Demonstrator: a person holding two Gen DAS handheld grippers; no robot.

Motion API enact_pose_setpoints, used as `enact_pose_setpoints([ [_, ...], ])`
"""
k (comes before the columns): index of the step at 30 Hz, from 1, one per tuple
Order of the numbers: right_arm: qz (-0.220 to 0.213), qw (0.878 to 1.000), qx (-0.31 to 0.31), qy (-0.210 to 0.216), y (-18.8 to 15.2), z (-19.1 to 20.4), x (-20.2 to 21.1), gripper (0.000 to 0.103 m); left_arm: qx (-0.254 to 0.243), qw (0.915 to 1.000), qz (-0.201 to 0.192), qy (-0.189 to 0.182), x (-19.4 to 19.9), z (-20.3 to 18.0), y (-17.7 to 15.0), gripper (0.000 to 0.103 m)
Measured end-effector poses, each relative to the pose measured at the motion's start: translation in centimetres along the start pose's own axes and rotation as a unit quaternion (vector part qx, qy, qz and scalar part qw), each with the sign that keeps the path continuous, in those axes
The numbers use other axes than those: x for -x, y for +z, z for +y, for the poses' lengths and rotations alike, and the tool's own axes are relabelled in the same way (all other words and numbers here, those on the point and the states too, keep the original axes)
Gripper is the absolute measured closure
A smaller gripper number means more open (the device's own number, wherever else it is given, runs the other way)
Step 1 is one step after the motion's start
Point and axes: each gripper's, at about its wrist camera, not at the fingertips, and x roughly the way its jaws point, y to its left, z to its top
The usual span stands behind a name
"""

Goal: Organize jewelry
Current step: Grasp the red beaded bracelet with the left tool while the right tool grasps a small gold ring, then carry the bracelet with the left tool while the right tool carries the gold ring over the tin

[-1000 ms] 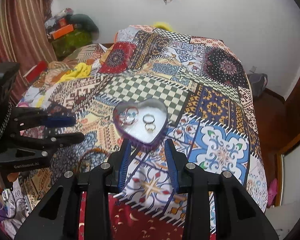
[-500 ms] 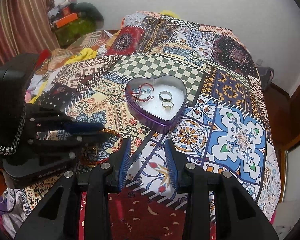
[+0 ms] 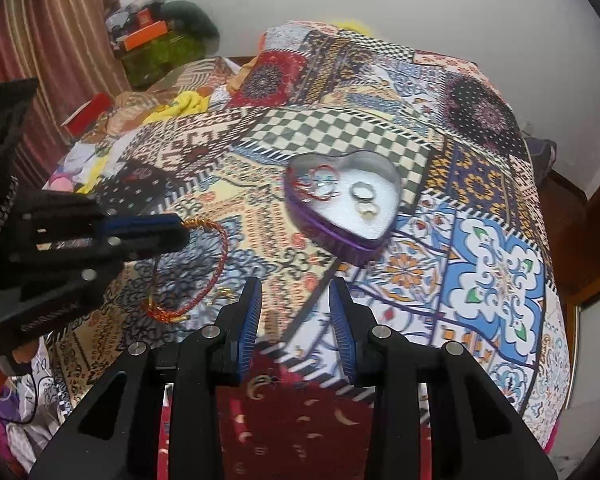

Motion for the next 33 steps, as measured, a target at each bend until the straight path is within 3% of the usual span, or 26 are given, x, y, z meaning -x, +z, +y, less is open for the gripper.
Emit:
enact_pose_setpoints([
  [9, 0.039, 0.998, 0.042, 0.023, 0.3, 3.6, -2.4, 0.072, 0.023, 0.9996, 0.008, 0.011, 0.8, 2.0, -2.8, 0.100],
  [14, 0.068, 0.996, 0.053, 0.011, 0.6, 4.1, -4.2, 0.072, 0.027, 0.9996, 0.003, 0.007, 1.2, 2.3, -3.5, 0.100],
  [19, 0.069, 0.996, 0.055, 0.011, 0.5, 4.2, -4.6, 0.072, 0.032, 0.9995, 0.001, 0.001, 1.0, 2.4, -3.7, 0.100],
  [22, 0.069, 0.996, 0.058, 0.014, 0.4, 4.4, -4.7, 0.087, 0.035, 0.9994, 0.002, 0.001, 0.8, 2.5, -3.6, 0.100],
  [25, 0.064, 0.996, 0.062, 0.009, 0.4, 4.6, -4.4, 0.088, 0.035, 0.9994, -0.001, 0.003, 0.9, 2.4, -3.5, 0.100],
  [27, 0.058, 0.996, 0.061, 0.006, 0.5, 4.5, -4.2, 0.095, 0.037, 0.9993, -0.004, 0.003, 1.0, 2.4, -3.3, 0.100],
  [33, 0.050, 0.998, 0.043, 0.015, 0.6, 3.6, -3.6, 0.095, 0.033, 0.9993, -0.014, 0.011, 1.3, 2.3, -2.4, 0.100],
])
